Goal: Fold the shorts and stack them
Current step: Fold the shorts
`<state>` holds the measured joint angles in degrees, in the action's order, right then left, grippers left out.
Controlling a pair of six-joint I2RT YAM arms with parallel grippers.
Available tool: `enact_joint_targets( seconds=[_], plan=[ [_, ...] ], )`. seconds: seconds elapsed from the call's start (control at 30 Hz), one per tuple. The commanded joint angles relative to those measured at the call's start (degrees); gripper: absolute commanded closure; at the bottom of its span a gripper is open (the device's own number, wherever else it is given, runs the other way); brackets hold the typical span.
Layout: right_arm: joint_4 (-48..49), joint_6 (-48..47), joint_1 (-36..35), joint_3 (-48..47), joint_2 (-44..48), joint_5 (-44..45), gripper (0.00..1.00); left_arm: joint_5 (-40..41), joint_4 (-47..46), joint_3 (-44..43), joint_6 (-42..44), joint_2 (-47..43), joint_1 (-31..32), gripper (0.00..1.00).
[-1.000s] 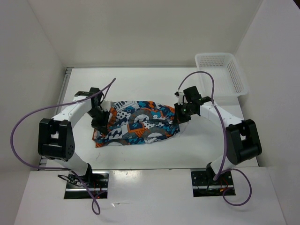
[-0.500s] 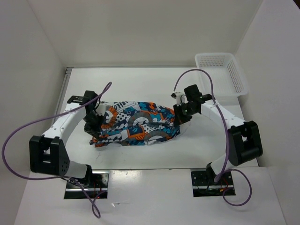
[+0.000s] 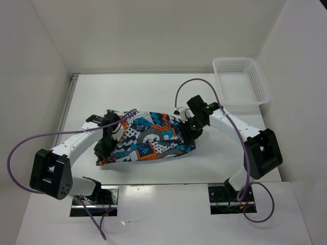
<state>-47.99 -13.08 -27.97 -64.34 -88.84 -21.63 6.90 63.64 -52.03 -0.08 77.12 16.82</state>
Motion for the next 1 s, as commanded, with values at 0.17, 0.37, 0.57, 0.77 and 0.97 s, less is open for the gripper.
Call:
enact_joint_targets(
  seconds=[0.17,0.37,0.57,0.77,0.97],
  plan=[
    [-8.9,-6.0,0.9,-6.1,-0.5,5.4,0.05,4.6,-8.2,-6.0,0.1,-9.8,-2.1,0.44],
    [-5.8,2.1,10.2,-9.8,-2.4,5.2,0.06,2.5,-21.7,-5.5,0.1,-11.9,-2.8,0.28],
    [9.2,14.1,10.2,-7.1,-5.7,10.2,0.2,3.9,-23.3,-6.7,0.1,5.7,-5.7,0.27],
    [12.6,18.8,10.2,-5.6,-10.4,9.4,0.11,0.7,-24.4,-7.4,0.1,11.0,-7.7,0.22],
    [15.8,24.7,10.2,-4.2,-16.2,12.4,0.11,6.0,-27.4,-1.9,0.1,13.6,-6.5,0.21]
  ],
)
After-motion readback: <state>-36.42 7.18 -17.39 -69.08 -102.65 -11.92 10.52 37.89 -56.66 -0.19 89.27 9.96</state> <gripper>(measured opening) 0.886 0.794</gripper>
